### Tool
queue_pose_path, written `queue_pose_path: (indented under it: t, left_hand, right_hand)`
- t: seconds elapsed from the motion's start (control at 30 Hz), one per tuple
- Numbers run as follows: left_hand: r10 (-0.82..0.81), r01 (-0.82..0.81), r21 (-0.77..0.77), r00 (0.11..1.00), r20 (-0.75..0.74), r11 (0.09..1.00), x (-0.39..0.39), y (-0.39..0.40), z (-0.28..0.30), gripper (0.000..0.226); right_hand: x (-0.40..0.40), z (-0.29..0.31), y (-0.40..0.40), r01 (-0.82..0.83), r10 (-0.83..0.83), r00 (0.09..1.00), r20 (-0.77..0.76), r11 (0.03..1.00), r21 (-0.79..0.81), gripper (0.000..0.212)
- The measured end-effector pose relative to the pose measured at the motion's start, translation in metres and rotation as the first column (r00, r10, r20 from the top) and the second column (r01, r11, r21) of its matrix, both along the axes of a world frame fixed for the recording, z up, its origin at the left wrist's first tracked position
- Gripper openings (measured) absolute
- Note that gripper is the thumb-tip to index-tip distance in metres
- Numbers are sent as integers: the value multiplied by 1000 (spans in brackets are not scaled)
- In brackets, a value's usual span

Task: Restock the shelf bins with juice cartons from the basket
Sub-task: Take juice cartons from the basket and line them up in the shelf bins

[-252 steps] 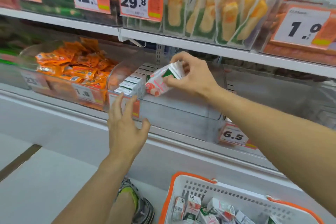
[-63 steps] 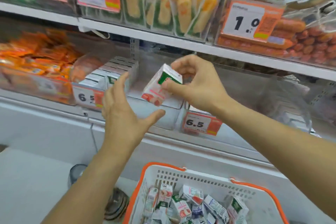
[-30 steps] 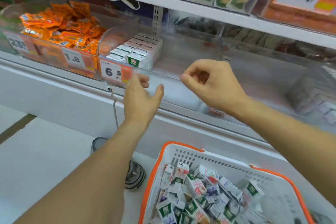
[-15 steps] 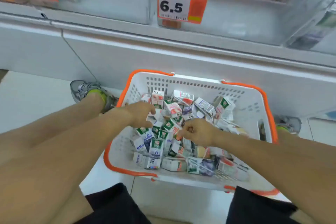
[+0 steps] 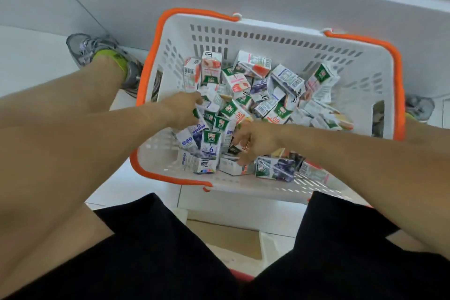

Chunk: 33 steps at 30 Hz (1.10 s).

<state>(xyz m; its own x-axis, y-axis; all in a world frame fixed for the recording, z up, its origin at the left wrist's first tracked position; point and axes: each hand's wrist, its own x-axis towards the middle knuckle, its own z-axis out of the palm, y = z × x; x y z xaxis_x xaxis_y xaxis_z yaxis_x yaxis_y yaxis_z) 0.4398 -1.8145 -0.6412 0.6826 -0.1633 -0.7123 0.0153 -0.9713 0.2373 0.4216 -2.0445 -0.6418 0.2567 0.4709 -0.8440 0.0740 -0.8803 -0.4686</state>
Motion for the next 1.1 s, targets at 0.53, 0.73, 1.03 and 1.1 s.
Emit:
queue_pose_path:
  t: [0.53,0.73,1.03,1.1]
  left_hand:
    - [565,-558,-390,818,-109,732,35,-27,86,36]
    - [662,-688,-513,698,-274,513,59,-21,130,41]
    - [497,-689,-722,603,-624,-70,55,-29,230,39]
    - [454,-653,-757,666,-591,-27,49,-26,245,39]
  right_hand:
    - [-13,26,-18,313,-339,940,48,908,277,44]
    - [19,93,-47,688,-680,703,-207,578,440,29]
    - [49,185,-60,885,-545,399,-738,19,464,75]
    - [45,199,-56,861,-575,428,-697,24,509,81]
